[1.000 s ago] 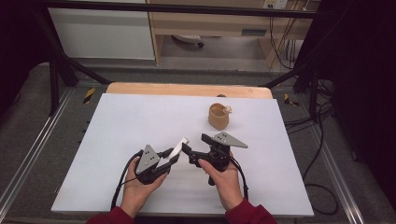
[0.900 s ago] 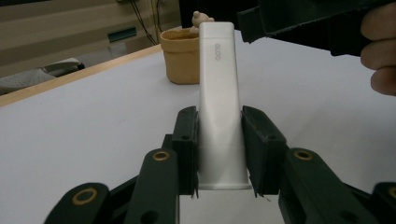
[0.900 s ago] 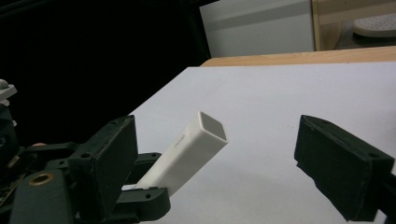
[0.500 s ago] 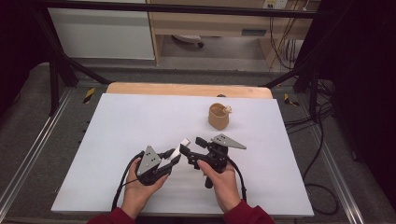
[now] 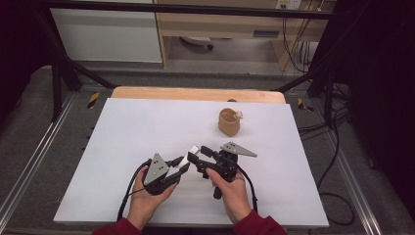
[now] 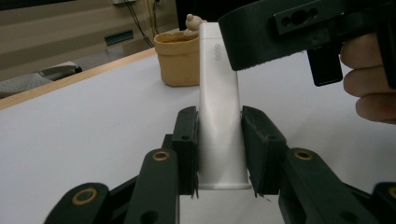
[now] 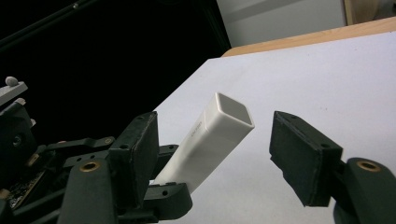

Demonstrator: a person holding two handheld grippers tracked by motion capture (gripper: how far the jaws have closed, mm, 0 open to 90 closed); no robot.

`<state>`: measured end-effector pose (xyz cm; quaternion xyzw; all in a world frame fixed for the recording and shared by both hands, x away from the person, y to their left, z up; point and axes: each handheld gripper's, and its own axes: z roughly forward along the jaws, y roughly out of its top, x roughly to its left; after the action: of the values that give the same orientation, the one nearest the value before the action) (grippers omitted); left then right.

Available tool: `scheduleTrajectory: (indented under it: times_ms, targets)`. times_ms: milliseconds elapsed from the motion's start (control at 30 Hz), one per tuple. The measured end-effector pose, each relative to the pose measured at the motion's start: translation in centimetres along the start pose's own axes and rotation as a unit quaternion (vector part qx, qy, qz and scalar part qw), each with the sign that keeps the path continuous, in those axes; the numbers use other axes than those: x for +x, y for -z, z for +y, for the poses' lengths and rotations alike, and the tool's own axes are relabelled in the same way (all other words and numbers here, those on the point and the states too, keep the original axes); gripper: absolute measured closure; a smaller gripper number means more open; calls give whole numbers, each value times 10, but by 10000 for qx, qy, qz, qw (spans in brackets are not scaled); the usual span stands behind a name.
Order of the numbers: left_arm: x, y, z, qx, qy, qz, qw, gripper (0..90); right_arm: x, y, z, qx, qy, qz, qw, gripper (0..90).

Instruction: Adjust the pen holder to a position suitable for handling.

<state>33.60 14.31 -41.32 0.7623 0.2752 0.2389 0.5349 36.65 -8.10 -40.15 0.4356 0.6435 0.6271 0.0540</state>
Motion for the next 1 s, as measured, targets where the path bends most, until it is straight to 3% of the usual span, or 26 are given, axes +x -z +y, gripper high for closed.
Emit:
scheduleTrajectory:
  times_ms: [1000]
  targets:
    - [-6, -2, 0, -14, -101, -96, 9999, 675, -8, -3, -8, 0, -435, 375, 9983, 529]
